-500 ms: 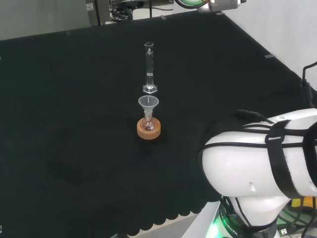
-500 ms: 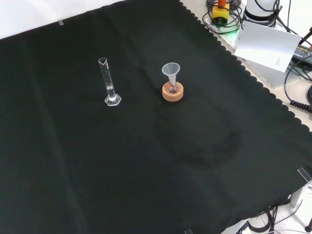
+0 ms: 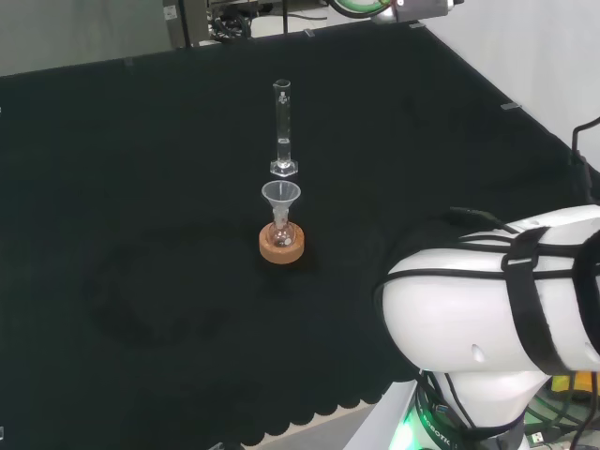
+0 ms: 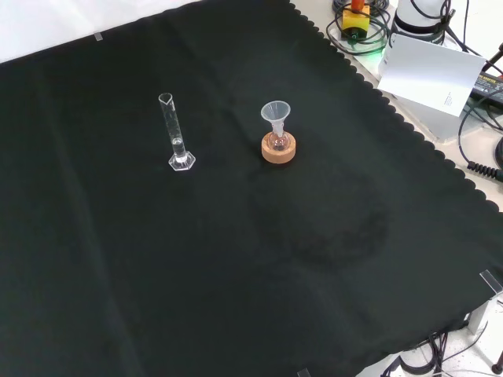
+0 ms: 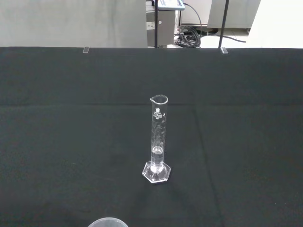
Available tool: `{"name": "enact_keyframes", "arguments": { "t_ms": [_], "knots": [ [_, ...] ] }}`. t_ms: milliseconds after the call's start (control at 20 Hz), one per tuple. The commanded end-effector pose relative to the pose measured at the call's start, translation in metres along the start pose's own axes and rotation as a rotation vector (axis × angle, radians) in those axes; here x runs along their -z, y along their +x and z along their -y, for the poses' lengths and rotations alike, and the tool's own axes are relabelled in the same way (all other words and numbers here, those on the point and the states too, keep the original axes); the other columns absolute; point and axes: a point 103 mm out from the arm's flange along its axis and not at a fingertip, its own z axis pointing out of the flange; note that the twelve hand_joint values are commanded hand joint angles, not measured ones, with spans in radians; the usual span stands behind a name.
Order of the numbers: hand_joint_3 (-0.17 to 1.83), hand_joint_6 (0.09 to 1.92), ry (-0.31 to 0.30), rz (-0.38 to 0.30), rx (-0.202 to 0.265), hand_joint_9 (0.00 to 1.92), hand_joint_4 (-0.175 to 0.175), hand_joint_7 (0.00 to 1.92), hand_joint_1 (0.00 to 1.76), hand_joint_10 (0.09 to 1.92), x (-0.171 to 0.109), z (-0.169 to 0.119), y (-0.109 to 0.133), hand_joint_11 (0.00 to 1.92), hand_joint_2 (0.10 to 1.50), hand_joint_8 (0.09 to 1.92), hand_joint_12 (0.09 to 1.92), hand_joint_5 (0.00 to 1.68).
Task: Pick up the graduated cylinder.
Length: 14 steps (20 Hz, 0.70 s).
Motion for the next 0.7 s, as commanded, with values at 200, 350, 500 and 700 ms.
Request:
{"name": "enact_keyframes", "arguments": {
  "t_ms": [200,350,500,700],
  "knots": [
    [0.33,0.09,0.019,-0.010,-0.035,0.12,-0.001,0.00,0.07,0.60,-0.022,-0.020,-0.010,0.02,1.21,0.44,1.38,0.23],
    [0.33,0.09,0.028,-0.028,-0.052,0.13,-0.001,0.00,0.07,0.60,-0.037,-0.037,-0.017,0.02,1.21,0.44,1.38,0.24],
    [0.32,0.09,0.024,-0.056,-0.067,0.13,-0.002,0.01,0.09,0.61,-0.053,-0.054,-0.024,0.02,1.21,0.44,1.38,0.24],
    [0.31,0.09,0.015,-0.086,-0.044,0.14,-0.005,0.01,0.13,0.61,-0.079,-0.077,-0.036,0.02,1.20,0.45,1.38,0.24]
  ]
}}
